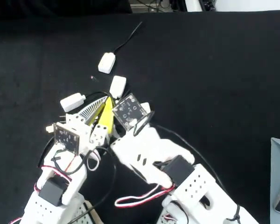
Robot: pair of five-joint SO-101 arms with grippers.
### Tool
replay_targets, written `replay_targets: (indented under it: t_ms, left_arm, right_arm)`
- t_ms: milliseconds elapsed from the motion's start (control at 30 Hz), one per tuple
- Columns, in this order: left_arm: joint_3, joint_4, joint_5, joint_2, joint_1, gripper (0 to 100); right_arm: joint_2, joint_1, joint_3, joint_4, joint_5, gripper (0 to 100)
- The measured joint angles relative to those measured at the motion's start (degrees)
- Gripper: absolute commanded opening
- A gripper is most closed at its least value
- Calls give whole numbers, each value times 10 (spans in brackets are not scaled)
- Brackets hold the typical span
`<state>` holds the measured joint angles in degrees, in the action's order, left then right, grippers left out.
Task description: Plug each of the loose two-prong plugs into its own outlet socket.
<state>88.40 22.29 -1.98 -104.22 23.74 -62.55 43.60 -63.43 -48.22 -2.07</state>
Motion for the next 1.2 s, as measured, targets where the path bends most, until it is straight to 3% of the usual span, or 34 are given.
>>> replay_targets:
  t_ms: [167,400,500,633,933,1200]
  left_arm:
    - [-14,0,0,0,-21,29]
    - [-11,0,0,0,-111,34]
    - [27,0,4,0,-125,76]
    - [69,8,87,1,-128,92]
    - [-12,237,134,0,-130,80]
    - [-21,265,135,0,-130,80]
  right_arm:
    - [0,-62,0,0,0,12]
    - [0,-159,1,0,-31,12]
    - [0,-206,1,15,-37,12]
    - [0,-257,1,46,-39,12]
    - [47,-266,-24,130,-39,12]
    - [220,-275,-24,233,-39,12]
